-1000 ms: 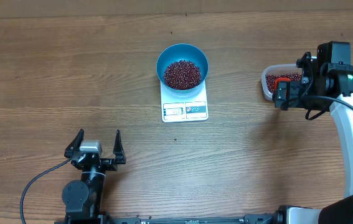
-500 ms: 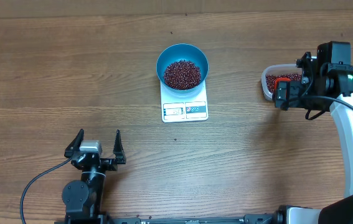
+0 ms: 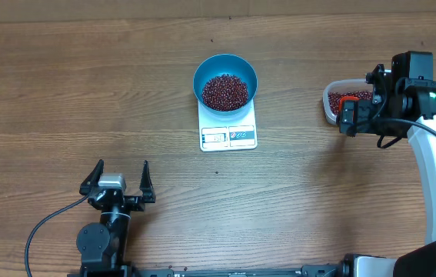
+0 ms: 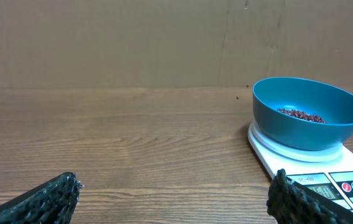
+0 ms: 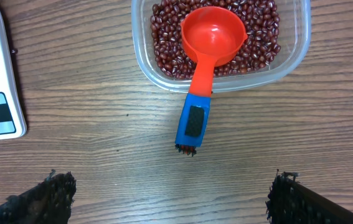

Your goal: Scoop item into bowl and weigh 150g on scale

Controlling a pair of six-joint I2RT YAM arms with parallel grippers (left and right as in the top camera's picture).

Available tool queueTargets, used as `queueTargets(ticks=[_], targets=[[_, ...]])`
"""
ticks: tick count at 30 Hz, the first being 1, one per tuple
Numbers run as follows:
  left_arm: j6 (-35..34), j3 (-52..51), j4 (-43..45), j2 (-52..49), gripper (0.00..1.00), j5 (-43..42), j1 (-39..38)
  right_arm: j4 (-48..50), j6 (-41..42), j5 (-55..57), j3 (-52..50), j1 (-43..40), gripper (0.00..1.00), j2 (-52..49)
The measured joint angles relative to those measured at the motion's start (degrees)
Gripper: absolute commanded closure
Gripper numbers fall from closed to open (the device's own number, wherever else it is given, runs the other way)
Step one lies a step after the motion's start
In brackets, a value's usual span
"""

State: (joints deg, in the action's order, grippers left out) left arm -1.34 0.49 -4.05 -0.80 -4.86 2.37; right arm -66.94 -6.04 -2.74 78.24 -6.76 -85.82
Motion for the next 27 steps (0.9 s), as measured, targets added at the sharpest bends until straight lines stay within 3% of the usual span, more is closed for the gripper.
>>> queueTargets(ticks=[17, 27], targets=[[0.0, 0.0, 0.0, 0.0, 0.0, 0.0, 0.0, 0.0, 0.0, 0.0, 0.0, 0.0, 0.0, 0.0], [0.0, 0.0, 0.0, 0.0, 0.0, 0.0, 0.0, 6.5, 0.0, 0.0, 0.0, 0.0, 0.0, 0.0]])
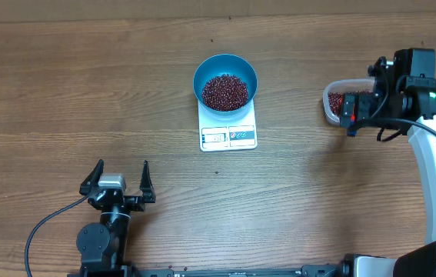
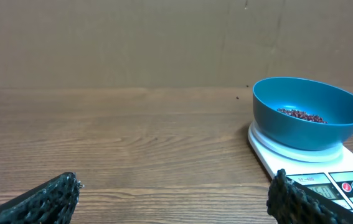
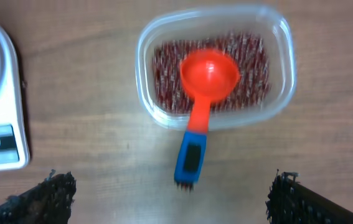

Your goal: Scoop item into bowl and weigh 150g on scale

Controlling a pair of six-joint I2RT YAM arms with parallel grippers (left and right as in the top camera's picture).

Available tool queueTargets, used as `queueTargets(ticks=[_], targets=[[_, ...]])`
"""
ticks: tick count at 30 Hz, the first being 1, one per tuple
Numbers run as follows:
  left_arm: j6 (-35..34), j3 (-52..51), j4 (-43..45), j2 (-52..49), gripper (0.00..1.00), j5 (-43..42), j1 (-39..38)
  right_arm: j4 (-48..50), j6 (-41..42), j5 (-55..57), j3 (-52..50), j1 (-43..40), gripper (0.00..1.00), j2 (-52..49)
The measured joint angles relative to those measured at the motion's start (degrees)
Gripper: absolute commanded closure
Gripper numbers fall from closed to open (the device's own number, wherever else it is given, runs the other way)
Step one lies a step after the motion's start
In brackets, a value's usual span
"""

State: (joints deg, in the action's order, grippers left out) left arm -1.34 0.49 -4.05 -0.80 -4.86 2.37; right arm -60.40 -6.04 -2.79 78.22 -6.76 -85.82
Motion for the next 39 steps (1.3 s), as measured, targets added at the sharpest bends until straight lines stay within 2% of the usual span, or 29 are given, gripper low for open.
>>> queueTargets(ticks=[8, 24, 32, 39], targets=[[0.0, 0.0, 0.0, 0.0, 0.01, 0.2, 0.0, 10.6, 0.0, -1.3, -4.0, 0.0, 0.0, 3.7], [0.0, 0.0, 0.0, 0.0, 0.0, 0.4, 0.0, 46.1, 0.0, -1.6, -39.8, 0.0, 0.0, 28.1], [0.0, 0.0, 0.0, 0.0, 0.0, 0.4, 0.0, 60.5, 0.0, -3.2, -51.2, 0.0, 0.0, 38.1], [0.0, 0.0, 0.0, 0.0, 0.01, 0.4, 0.0, 68.4, 0.0, -4.1, -59.6, 0.0, 0.0, 47.8]])
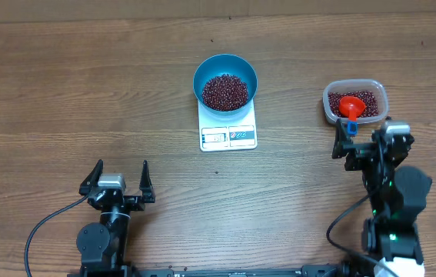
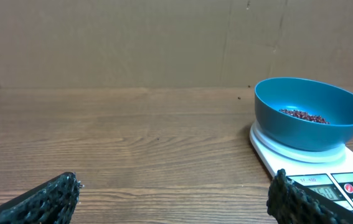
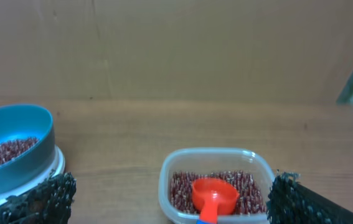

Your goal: Scoop item into bowl and weigh 150g on scale

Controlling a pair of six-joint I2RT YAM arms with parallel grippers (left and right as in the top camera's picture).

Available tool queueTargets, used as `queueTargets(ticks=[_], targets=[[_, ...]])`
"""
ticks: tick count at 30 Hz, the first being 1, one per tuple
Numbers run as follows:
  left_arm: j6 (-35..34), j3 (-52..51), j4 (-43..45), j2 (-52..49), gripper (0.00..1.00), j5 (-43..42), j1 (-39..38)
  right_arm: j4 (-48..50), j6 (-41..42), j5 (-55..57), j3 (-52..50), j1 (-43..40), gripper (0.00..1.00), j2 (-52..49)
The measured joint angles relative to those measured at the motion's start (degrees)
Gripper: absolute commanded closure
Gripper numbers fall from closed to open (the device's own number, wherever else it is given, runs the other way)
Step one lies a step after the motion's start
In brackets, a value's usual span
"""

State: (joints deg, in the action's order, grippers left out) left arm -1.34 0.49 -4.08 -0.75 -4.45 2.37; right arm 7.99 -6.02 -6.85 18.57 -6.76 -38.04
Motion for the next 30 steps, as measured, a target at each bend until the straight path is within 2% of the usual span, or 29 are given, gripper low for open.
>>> queueTargets(ticks=[11, 21, 30], targets=[[0.0, 0.0, 0.0, 0.0, 0.01, 0.0, 0.0, 16.4, 0.0, -2.9, -15.7, -1.8, 0.0, 14.6], [0.0, 0.0, 0.0, 0.0, 0.01, 0.0, 0.0, 13.0, 0.0, -3.4, -17.5, -1.9, 0.0, 23.8], [0.0, 0.0, 0.0, 0.0, 0.0, 0.0, 0.0, 2.1, 0.0, -3.4, -17.5, -1.9, 0.0, 32.1]])
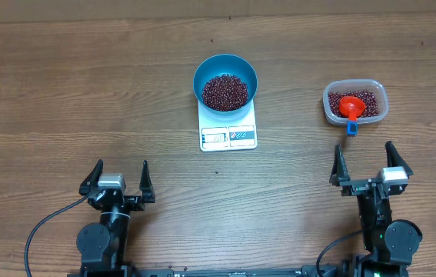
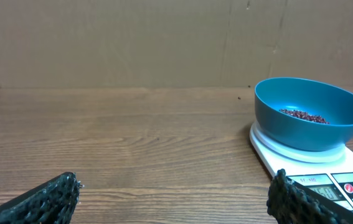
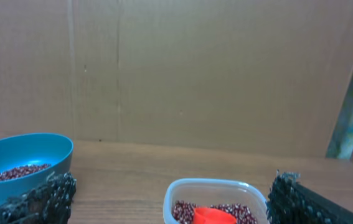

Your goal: Scoop item into bowl and weigh 150g on scale

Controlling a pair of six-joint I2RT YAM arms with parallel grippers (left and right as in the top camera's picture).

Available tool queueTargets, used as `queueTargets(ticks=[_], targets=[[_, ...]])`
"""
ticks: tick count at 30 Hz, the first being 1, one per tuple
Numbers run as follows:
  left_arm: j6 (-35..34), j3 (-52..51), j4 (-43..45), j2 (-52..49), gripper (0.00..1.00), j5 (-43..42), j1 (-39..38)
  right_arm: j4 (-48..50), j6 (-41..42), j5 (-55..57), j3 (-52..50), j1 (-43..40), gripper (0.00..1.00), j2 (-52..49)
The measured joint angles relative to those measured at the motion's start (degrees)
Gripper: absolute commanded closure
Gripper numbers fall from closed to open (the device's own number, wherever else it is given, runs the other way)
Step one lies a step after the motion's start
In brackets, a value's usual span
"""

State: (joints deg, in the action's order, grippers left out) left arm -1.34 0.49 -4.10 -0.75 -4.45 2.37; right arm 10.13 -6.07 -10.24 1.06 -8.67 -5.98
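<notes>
A blue bowl (image 1: 225, 81) holding red beans sits on the white scale (image 1: 228, 135) at the table's middle back. The clear tub (image 1: 355, 101) of beans stands to the right, with the red scoop (image 1: 350, 106) resting in it, its blue handle hanging over the near rim. My left gripper (image 1: 117, 179) is parked open at the front left, empty. My right gripper (image 1: 364, 164) is parked open at the front right, empty, facing the tub (image 3: 216, 200). The bowl (image 2: 313, 112) also shows at right in the left wrist view.
A brown cardboard wall (image 3: 176, 68) backs the wooden table (image 1: 87, 100). The scale's display and buttons (image 1: 228, 137) face the near side. A few dark specks lie on the wood.
My right arm has drawn back further toward the front edge and now sits low and parked, its gripper still open. The scoop stays in the tub. The left arm is unchanged.
My right gripper was open directly over the tub, with the scoop lying in the beans. Then it stood higher above the tub. Later it was back near the front right, looking level at the tub. Now it rests parked; bowl and scale never moved.
</notes>
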Motion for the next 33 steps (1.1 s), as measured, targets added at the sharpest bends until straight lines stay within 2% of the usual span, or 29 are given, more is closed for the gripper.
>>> queueTargets(ticks=[5, 14, 20, 33], targets=[[0.0, 0.0, 0.0, 0.0, 0.01, 0.0, 0.0, -4.7, 0.9, 0.7, 0.0, 0.0, 0.0, 5.2], [0.0, 0.0, 0.0, 0.0, 0.0, 0.0, 0.0, -10.3, 8.4, 6.2, 0.0, 0.0, 0.0, 5.3], [0.0, 0.0, 0.0, 0.0, 0.01, 0.0, 0.0, -14.9, 10.1, 7.5, 0.0, 1.2, 0.0, 5.3], [0.0, 0.0, 0.0, 0.0, 0.01, 0.0, 0.0, -15.1, 10.5, 7.6, 0.0, 2.8, 0.0, 5.3]])
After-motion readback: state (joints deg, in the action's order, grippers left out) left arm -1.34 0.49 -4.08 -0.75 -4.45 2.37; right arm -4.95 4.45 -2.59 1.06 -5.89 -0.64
